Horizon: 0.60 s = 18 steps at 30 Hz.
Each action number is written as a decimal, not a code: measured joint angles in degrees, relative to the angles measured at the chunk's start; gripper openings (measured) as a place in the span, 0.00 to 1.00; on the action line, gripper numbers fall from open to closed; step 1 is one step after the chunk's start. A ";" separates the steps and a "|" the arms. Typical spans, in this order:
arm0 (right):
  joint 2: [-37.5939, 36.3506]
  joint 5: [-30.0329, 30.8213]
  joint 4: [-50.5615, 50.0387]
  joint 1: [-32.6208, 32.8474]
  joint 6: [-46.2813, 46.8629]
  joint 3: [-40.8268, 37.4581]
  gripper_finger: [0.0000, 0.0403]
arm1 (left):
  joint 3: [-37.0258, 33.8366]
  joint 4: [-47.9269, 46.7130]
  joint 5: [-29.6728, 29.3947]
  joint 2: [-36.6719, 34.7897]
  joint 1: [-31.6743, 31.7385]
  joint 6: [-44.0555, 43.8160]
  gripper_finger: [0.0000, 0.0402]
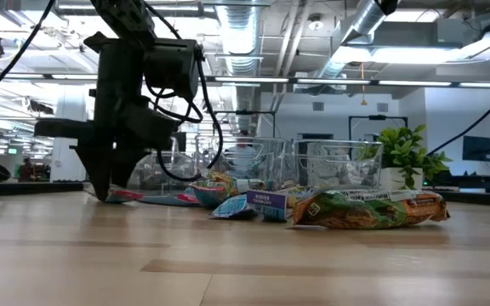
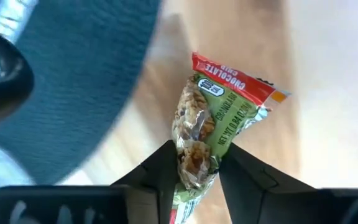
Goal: Pick and place Granola Bars by type
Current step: Put the red granola bar into the left transparent bin
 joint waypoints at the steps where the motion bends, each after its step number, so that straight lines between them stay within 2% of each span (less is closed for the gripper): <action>1: 0.00 0.00 0.02 0.01 0.00 0.00 0.31 | 0.36 -0.74 1.22 0.02 -0.01 -0.92 0.25; 6: 0.00 0.00 -0.02 0.00 -0.06 0.00 0.31 | 4.05 -4.93 9.05 0.04 0.00 -3.90 0.23; 13: 0.00 0.00 -0.02 0.00 -0.17 0.00 0.31 | 12.63 -9.18 24.99 0.04 -0.02 -4.72 0.23; 15: 0.00 0.00 -0.03 0.00 -0.17 0.00 0.31 | 15.99 -10.56 26.73 0.04 -0.02 -4.52 0.23; 18: -0.01 -0.02 -0.04 0.00 -0.17 0.00 0.31 | 21.75 -13.33 25.07 0.04 0.07 -3.45 0.23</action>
